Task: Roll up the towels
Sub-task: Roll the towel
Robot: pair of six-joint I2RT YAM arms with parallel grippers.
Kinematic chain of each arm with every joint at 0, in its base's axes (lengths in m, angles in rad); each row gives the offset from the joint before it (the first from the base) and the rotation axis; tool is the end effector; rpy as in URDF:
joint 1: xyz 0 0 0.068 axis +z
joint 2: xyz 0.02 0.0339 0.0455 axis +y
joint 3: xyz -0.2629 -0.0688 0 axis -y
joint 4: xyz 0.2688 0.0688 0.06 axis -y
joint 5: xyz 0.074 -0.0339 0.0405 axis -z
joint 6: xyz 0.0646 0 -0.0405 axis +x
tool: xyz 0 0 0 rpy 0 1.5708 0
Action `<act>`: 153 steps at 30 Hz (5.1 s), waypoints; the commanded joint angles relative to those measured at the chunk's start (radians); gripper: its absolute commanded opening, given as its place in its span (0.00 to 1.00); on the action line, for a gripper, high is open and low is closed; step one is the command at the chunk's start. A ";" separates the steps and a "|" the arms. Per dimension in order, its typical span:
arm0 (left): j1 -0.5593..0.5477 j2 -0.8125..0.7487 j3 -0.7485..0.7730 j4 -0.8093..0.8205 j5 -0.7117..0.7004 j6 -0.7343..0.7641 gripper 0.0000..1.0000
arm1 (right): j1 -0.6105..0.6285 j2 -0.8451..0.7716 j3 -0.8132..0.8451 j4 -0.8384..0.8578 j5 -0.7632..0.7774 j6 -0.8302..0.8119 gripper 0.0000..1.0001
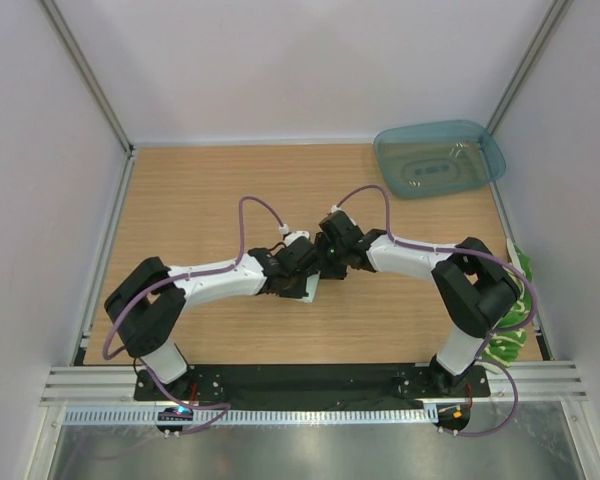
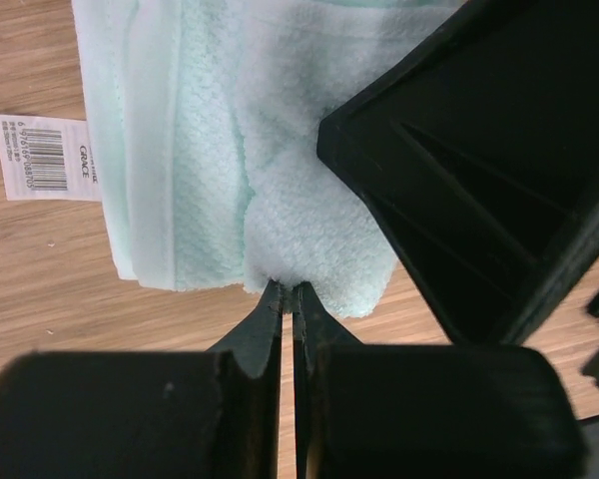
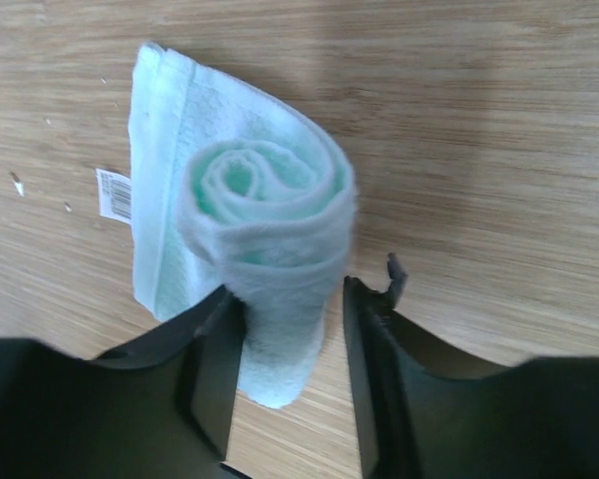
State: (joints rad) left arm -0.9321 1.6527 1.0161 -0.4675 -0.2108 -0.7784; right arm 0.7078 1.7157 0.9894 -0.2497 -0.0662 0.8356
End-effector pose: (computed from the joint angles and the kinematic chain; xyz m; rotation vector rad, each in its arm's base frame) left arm 0.2225 -0.2770 0.1415 0.1378 2.6617 -0.2930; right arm 0.2832 0.2479 0.1253 0.1445 2.6850 0.6385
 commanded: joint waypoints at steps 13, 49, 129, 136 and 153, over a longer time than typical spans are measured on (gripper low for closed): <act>0.058 -0.018 -0.114 0.049 0.024 -0.035 0.00 | -0.037 -0.103 0.010 0.071 -0.088 -0.024 0.73; 0.153 -0.088 -0.082 -0.053 0.076 0.010 0.27 | -0.091 -0.060 -0.253 0.485 -0.193 0.096 0.14; 0.213 -0.076 -0.260 0.418 0.441 -0.061 0.09 | -0.243 -0.246 0.057 -0.145 -0.220 -0.165 0.63; 0.366 -0.077 -0.419 0.697 0.710 -0.206 0.10 | -0.245 -0.234 -0.066 0.119 -0.402 -0.087 0.64; 0.633 0.018 -0.593 0.868 0.907 -0.320 0.01 | -0.165 0.005 -0.141 0.524 -0.511 -0.070 0.71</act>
State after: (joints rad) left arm -0.3344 1.6173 0.4545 0.4343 0.6846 -1.0958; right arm 0.5209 1.6852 0.8211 0.1783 -0.5652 0.8005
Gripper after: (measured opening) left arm 0.185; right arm 0.704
